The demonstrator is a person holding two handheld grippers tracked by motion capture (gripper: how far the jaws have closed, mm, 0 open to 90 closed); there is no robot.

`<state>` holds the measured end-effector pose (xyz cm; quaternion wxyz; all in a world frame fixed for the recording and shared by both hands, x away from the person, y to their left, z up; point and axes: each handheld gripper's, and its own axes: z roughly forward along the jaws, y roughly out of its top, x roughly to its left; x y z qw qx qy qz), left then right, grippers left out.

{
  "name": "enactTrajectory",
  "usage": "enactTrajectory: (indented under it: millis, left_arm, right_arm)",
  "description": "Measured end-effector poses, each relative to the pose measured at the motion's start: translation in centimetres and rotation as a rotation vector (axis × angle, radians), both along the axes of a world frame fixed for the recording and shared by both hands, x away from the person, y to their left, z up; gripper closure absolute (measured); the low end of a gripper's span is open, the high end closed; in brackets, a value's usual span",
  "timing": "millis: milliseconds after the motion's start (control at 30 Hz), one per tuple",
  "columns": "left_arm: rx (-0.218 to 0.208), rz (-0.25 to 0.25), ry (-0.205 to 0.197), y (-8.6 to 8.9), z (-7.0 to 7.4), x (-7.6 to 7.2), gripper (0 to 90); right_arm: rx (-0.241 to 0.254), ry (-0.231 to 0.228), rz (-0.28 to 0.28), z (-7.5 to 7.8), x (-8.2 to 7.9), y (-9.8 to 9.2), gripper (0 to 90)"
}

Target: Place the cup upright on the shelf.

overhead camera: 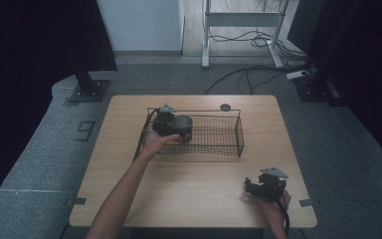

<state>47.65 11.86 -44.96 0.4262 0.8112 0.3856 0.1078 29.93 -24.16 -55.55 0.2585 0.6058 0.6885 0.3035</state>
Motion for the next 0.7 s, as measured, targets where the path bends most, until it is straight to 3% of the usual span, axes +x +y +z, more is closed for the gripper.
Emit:
enactTrajectory:
  millis: [700]
  left_arm:
    - [0.037, 0.027, 0.087, -0.4, -2.2, 0.8, 14.7]
  right_arm:
    - [0.000, 0.000, 0.000, 0.0, 0.0, 0.0, 8.7]
